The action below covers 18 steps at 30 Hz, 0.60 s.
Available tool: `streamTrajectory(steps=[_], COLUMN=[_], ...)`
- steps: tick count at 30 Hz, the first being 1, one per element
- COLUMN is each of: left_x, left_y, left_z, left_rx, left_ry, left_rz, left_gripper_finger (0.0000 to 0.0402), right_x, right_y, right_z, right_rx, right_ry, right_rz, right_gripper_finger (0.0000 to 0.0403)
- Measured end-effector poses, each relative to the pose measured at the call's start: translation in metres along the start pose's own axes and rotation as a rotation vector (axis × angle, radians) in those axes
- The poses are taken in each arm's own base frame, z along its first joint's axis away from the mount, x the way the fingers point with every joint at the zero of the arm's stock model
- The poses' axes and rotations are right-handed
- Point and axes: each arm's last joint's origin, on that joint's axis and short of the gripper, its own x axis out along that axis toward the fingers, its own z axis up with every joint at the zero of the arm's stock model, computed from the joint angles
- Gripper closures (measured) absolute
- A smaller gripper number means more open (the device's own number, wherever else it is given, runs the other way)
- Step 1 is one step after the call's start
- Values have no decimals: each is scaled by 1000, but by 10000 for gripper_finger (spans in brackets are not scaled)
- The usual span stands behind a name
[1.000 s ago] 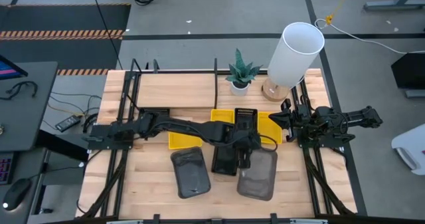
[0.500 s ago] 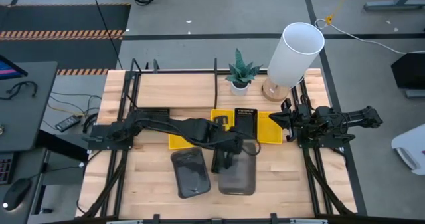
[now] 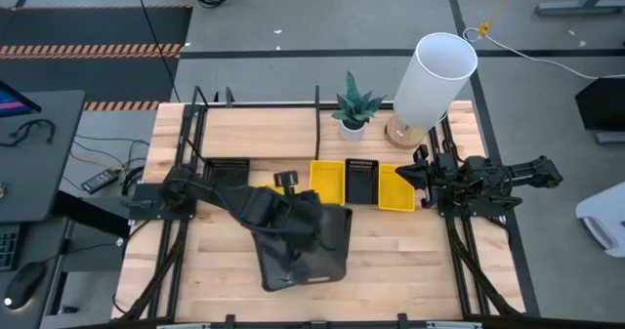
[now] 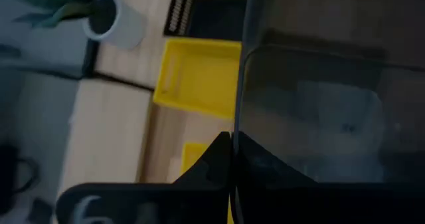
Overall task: Stack baskets on shelf by color
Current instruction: Stack the transparent black bin on the transparent black bins
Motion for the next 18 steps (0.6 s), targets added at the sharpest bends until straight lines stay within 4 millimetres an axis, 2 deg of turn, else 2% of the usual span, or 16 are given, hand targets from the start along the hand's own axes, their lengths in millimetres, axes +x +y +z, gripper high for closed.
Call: streamTrajectory(steps=[5,8,18], left_x=[-16,-26,-57], left_y=[-14,-19,5], left_z=[-15,-30,-88], left_rx=[9,6,-161], left_ry=[-36,-49,-81], left_rz=[17,32,33], left_gripper_finger=[386,386,386], right_x=[0,0,0], right_y=[0,0,0], right_z=[0,0,0], right_rx=[0,0,0], right_ry=[-1,0,1], right_rz=[0,0,0], right_gripper_finger=[376,376,376])
